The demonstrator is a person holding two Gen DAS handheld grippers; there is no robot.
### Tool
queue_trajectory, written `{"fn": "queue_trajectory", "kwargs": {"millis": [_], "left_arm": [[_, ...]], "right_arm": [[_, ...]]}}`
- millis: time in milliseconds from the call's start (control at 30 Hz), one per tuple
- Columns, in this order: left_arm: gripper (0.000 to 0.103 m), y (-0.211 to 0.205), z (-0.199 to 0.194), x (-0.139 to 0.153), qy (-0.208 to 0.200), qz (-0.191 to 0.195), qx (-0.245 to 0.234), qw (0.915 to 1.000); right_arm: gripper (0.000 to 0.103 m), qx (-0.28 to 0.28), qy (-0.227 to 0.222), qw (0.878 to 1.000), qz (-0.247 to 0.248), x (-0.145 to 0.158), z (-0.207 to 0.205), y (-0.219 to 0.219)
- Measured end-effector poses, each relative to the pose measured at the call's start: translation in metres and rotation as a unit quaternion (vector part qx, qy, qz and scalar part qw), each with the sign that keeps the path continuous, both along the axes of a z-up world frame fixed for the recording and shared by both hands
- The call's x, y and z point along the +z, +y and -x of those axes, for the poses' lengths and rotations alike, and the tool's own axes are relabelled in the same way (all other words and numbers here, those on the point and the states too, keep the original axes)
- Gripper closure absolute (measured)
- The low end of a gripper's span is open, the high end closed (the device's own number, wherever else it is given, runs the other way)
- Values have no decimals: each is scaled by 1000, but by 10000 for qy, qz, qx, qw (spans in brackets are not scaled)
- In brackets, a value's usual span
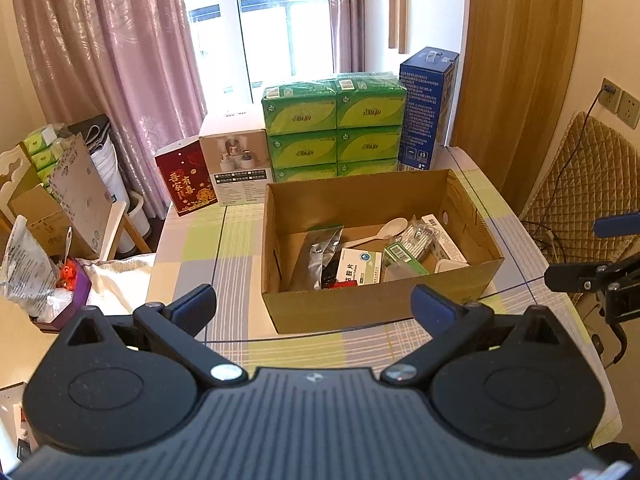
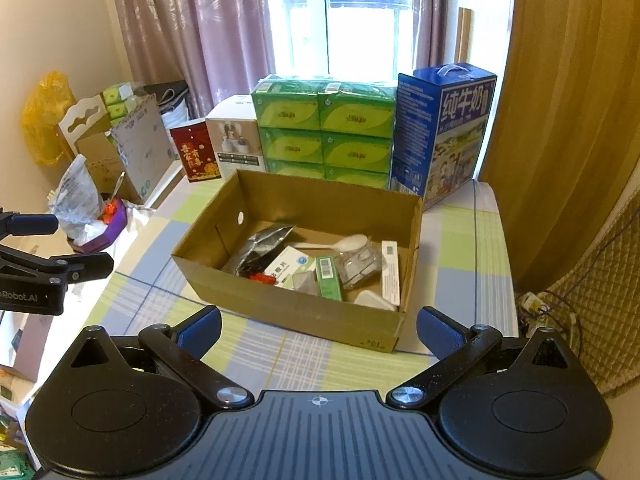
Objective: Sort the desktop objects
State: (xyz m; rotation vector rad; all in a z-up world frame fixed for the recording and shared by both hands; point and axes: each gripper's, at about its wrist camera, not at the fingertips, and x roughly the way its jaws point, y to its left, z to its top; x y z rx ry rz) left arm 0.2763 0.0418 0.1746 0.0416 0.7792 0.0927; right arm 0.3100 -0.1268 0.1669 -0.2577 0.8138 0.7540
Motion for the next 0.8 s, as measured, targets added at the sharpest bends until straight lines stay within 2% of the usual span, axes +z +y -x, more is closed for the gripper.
{"fn": "queue_trajectory", "kwargs": {"millis": [167,600,800], "left_arm": [[1,-1,18,8,-112,-111,89,9998],[1,-8,66,6,-381,122,293,9988],[1,-19,91,5,-569,-37,299,9979]], "right_arm": [[2,-37,-17,10000,-69,5,14,-9],[2,-290,-311,9986,-304,12,52,-40],[2,-329,-429,9979,-350,14,65,-51]]}}
